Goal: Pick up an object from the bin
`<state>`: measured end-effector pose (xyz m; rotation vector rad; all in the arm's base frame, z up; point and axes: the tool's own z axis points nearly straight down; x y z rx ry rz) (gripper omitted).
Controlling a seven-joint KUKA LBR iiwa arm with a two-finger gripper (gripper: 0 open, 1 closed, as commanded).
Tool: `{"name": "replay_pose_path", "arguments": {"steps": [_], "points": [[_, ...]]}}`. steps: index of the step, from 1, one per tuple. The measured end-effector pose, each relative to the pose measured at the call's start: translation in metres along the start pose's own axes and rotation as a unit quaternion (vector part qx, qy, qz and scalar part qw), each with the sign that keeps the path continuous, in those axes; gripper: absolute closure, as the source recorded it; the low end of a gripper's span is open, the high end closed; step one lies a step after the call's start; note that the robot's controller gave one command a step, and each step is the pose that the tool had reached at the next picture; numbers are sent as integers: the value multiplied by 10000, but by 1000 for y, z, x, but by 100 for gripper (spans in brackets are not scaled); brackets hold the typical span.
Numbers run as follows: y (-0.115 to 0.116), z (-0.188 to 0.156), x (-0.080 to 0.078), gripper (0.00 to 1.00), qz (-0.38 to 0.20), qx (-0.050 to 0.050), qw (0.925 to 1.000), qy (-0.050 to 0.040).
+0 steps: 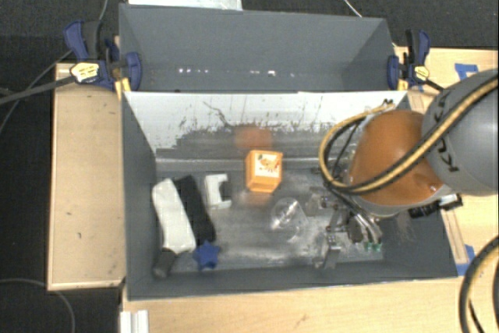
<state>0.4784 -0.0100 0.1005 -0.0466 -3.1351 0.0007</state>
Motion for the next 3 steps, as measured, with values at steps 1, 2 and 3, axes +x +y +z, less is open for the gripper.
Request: {"name": "replay_pose_path", "arguments": {"steps": [1,2,3], "points": [[31,19,-34,0,-3382,21,9410,-75],[42,26,-30,100,-1420,13,9899,-9],[44,27,-29,100,-896,9,9960,-5]]}}
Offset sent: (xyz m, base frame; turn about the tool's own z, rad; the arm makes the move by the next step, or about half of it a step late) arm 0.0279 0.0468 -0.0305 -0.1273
